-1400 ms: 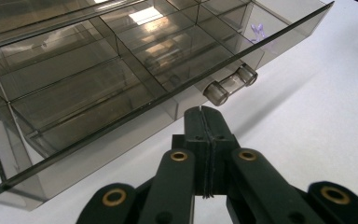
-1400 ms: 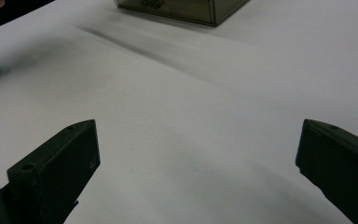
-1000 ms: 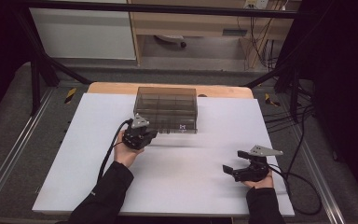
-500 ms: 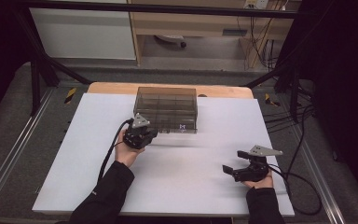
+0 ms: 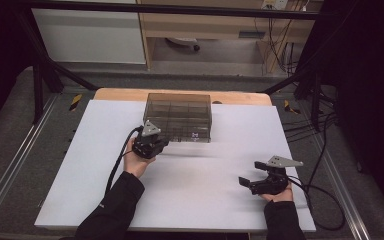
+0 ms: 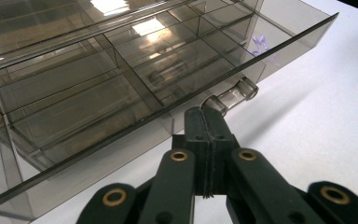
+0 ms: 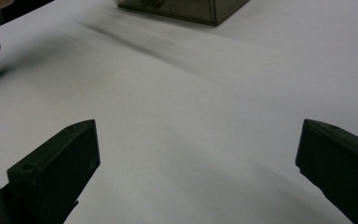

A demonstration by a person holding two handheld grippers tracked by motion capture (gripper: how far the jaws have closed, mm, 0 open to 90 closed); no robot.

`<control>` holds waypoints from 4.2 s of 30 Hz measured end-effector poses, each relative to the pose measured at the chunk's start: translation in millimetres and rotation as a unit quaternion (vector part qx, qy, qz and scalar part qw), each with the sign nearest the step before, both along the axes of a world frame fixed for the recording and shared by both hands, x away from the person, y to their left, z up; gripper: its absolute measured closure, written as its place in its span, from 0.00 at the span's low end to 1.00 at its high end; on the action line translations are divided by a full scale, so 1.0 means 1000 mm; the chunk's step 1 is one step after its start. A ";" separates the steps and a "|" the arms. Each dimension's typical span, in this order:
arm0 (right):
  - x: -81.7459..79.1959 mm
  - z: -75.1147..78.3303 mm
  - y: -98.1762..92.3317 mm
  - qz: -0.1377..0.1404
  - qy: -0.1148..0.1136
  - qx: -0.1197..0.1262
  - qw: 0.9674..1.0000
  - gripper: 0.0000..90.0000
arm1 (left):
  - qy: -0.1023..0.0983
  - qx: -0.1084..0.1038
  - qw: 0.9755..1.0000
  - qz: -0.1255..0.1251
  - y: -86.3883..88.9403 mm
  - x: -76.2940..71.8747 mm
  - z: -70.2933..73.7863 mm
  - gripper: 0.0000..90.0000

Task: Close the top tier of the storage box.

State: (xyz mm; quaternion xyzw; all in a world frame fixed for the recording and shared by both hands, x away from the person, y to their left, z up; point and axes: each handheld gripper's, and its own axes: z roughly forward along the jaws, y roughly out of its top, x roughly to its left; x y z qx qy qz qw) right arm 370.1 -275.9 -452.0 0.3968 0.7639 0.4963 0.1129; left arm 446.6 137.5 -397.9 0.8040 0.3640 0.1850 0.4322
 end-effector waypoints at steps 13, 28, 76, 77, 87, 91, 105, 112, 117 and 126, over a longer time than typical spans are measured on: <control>0.000 0.000 0.000 0.001 0.000 0.000 1.000 0.00 | -0.003 -0.004 1.000 0.001 -0.001 0.004 0.000 1.00; 0.000 0.000 0.000 0.001 0.000 0.002 1.000 0.00 | 0.008 -0.005 1.000 0.010 -0.002 0.007 0.002 1.00; 0.000 0.000 0.000 0.001 0.001 0.000 1.000 0.00 | 0.002 -0.014 1.000 0.020 -0.005 0.022 0.000 1.00; 0.000 0.000 0.000 0.001 0.001 0.000 1.000 0.00 | 0.002 -0.014 1.000 0.020 -0.005 0.022 0.000 1.00; 0.000 0.000 0.000 0.001 0.001 -0.001 1.000 0.00 | -0.002 -0.013 1.000 0.022 -0.005 0.025 -0.001 1.00; 0.000 0.000 0.000 0.001 0.000 -0.001 1.000 0.00 | -0.002 -0.015 1.000 0.023 -0.005 0.026 -0.002 1.00; 0.000 0.000 0.000 0.001 0.002 -0.001 1.000 0.00 | -0.007 -0.017 0.999 0.029 -0.006 0.030 -0.002 1.00; 0.000 0.000 0.000 0.001 0.001 -0.001 1.000 0.00 | -0.008 -0.018 0.999 0.031 -0.006 0.032 -0.003 1.00; 0.000 0.000 0.000 0.001 0.002 -0.001 1.000 0.00 | -0.007 -0.017 0.999 0.033 -0.007 0.033 -0.003 1.00; 0.000 -0.001 0.000 0.002 0.002 -0.002 1.000 0.00 | -0.006 -0.016 0.999 0.036 -0.007 0.036 -0.003 1.00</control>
